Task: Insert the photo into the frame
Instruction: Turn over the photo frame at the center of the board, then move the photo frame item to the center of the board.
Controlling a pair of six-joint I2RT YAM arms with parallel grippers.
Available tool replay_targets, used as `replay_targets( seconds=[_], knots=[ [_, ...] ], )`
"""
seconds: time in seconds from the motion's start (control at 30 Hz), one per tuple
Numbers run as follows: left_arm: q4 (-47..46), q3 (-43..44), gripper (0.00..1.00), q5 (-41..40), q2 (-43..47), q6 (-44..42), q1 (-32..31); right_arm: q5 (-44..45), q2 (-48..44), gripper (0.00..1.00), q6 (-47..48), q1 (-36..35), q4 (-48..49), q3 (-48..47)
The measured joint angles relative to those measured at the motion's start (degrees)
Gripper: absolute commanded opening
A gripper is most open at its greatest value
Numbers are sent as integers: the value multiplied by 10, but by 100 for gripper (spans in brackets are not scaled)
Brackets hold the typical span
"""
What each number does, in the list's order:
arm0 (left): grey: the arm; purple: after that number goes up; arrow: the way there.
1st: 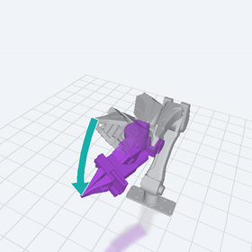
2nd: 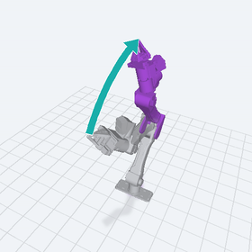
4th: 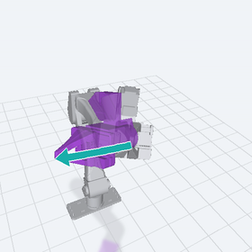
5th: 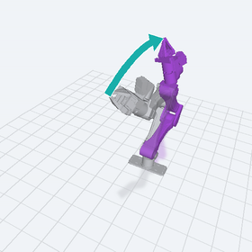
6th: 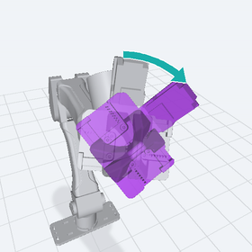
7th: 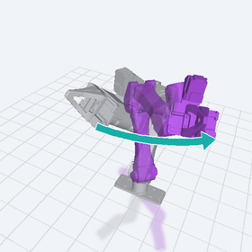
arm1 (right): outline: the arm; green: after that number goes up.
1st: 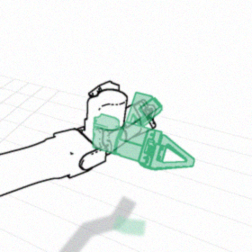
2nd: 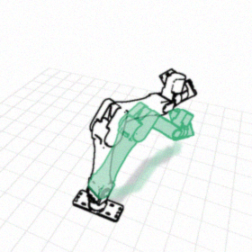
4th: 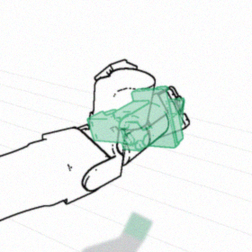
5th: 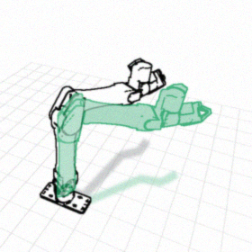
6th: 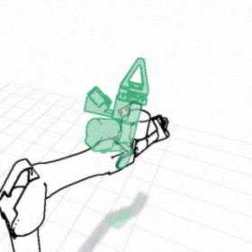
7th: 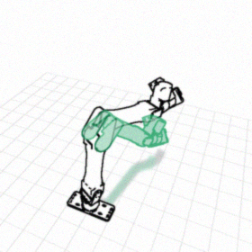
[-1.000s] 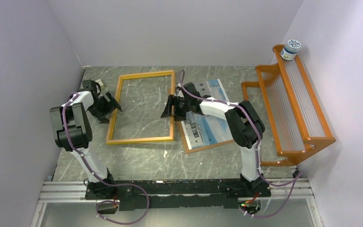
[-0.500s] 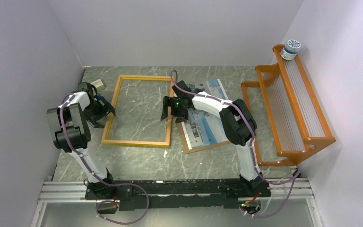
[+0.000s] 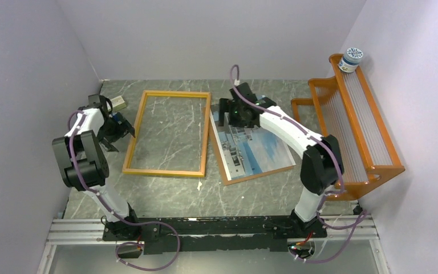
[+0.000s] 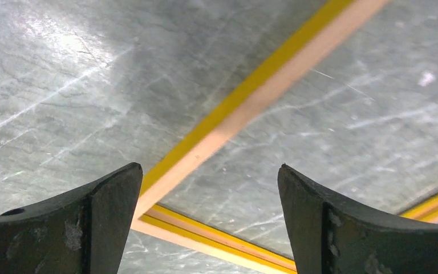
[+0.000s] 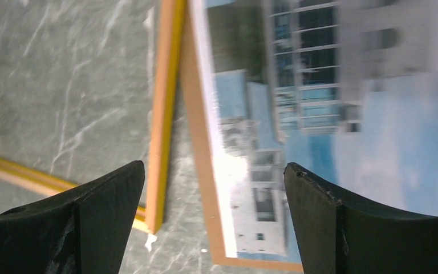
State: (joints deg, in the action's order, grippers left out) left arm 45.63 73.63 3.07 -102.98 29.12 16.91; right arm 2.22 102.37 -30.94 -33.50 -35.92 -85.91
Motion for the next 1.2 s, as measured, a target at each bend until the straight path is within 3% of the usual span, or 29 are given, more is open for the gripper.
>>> replay_targets(
  seconds=[0.27, 0.53, 0.83, 1.2],
  knots=[
    [-9, 9, 94, 77, 71, -10, -39, 61, -43, 97, 26, 107, -12, 83],
    [-59, 45, 94, 165, 70, 10, -203, 88, -50, 97, 42, 209, -27, 148],
    [-137, 126, 94, 212, -43, 31, -398, 71, -23, 96, 52, 276, -21, 156],
    [-164, 217, 89, 232, -186, 3, -514, 46, 70, 96, 59, 303, -6, 117]
  ],
)
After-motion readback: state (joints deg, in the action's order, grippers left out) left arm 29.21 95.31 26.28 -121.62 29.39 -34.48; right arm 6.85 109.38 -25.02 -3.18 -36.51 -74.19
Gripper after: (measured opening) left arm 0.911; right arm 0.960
